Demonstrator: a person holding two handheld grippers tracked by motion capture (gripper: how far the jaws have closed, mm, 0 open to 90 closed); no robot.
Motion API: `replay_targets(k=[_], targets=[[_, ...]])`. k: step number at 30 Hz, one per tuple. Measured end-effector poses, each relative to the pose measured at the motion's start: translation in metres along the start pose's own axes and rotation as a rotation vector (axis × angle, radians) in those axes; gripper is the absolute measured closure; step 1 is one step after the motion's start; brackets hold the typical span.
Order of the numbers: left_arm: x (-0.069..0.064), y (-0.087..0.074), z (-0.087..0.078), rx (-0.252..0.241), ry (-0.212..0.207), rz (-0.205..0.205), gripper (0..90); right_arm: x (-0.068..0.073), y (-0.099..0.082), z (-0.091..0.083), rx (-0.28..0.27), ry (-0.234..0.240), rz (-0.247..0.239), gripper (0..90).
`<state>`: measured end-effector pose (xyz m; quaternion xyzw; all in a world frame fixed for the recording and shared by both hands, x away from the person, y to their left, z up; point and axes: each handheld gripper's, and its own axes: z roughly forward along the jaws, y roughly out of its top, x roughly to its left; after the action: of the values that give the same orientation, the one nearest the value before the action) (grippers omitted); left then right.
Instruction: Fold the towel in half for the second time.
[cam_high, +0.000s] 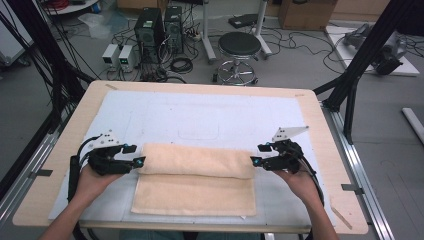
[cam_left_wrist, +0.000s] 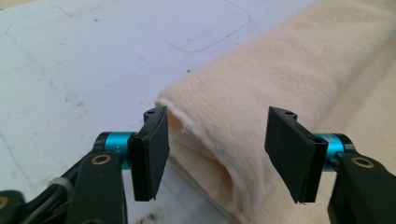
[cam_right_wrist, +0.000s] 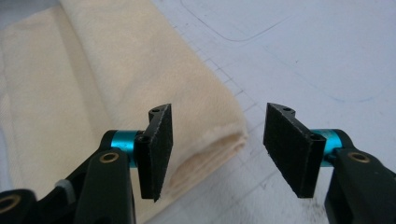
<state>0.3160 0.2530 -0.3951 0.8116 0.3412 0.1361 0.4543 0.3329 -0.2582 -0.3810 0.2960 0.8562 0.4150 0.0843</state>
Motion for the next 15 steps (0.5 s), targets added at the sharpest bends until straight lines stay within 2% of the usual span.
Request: replay_targets(k=[2, 6, 8, 9, 10, 11, 13, 14, 15], targets=[[0.006, 0.004, 0.007, -0.01, 0.0, -0.016, 38.0, -0.004, 0.004, 0.009, 0.01, 0.025, -0.004, 39.8], [0.017, 0.006, 0.024, 0.029, -0.021, -0.046, 33.0, -0.01, 0.009, 0.029, 0.029, 0.062, -0.004, 35.8], [0.022, 0.005, 0.032, 0.047, -0.046, -0.073, 32.8, -0.012, 0.008, 0.038, 0.051, 0.09, 0.011, 36.5], [0.024, 0.004, 0.037, 0.052, -0.073, -0.094, 33.0, -0.013, 0.008, 0.042, 0.066, 0.101, 0.012, 39.1], [0.026, 0.003, 0.04, 0.061, -0.091, -0.09, 37.2, -0.014, 0.007, 0.045, 0.085, 0.124, 0.017, 46.7], [0.026, 0.002, 0.041, 0.067, -0.107, -0.079, 47.0, -0.014, 0.006, 0.047, 0.101, 0.153, 0.025, 55.8], [0.026, 0.002, 0.039, 0.044, -0.131, -0.067, 69.6, -0.012, 0.007, 0.046, 0.111, 0.172, -0.006, 75.9], [0.025, 0.003, 0.036, 0.026, -0.122, -0.057, 79.4, -0.01, 0.008, 0.044, 0.101, 0.179, -0.022, 80.4], [0.023, 0.004, 0.033, 0.005, -0.111, -0.052, 82.5, -0.007, 0.01, 0.041, 0.087, 0.172, -0.036, 81.9]])
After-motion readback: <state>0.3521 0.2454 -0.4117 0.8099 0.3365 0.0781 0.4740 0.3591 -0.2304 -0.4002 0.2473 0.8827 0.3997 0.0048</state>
